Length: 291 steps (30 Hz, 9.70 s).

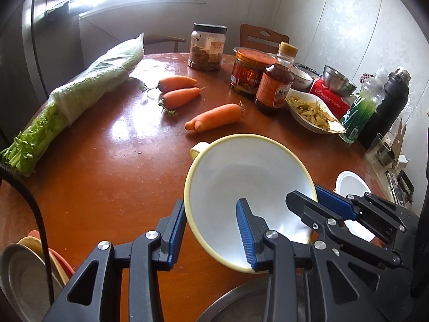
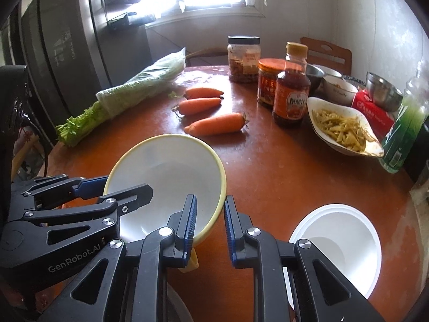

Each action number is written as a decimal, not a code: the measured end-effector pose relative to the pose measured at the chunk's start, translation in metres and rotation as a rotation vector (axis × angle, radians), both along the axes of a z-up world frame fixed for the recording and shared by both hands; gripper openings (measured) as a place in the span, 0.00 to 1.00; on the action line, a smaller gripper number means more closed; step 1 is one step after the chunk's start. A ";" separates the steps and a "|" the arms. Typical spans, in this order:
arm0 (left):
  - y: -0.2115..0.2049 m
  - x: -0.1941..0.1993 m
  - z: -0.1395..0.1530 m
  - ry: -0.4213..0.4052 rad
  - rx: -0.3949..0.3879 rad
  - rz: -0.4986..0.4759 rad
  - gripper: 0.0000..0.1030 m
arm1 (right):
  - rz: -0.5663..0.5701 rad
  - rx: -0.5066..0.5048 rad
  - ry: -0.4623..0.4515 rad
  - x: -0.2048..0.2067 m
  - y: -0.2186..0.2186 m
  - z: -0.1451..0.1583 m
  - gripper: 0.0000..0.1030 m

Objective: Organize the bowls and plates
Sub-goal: 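Lift the yellow bowl with the left tool over the steel bowl, then lower the yellow bowl into the steel bowl with the left tool, then open the left tool to release the yellow bowl and withdraw, then move the left tool to the white red-printed bowl and grasp its rim, then lift the white bowl with the left tool over the yellow bowl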

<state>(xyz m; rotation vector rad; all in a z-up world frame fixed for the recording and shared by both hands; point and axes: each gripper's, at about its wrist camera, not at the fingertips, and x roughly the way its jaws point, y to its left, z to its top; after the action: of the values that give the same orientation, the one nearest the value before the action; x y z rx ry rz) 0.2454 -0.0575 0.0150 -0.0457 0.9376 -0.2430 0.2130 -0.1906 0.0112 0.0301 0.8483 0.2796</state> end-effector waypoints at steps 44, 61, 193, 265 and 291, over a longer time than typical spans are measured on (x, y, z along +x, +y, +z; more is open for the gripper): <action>0.023 -0.114 0.060 -0.160 0.003 0.020 0.37 | 0.054 0.012 -0.143 -0.109 0.019 0.057 0.20; 0.020 -0.124 0.017 -0.088 0.012 0.003 0.37 | 0.067 0.010 -0.074 -0.124 0.017 0.015 0.20; -0.049 -0.106 0.048 -0.151 0.040 -0.037 0.65 | -0.104 0.000 -0.135 -0.113 -0.080 0.039 0.64; -0.083 -0.068 0.051 -0.065 -0.052 -0.102 0.34 | -0.004 0.075 -0.101 -0.087 -0.082 0.040 0.27; 0.009 -0.158 0.032 -0.074 -0.041 -0.038 0.34 | 0.136 0.010 -0.072 -0.151 0.012 0.023 0.27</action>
<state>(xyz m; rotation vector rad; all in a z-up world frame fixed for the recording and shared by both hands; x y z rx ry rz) 0.0874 -0.0482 0.0471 -0.0558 0.8600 -0.2972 0.0624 -0.1786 0.0345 -0.0283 0.7787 0.4104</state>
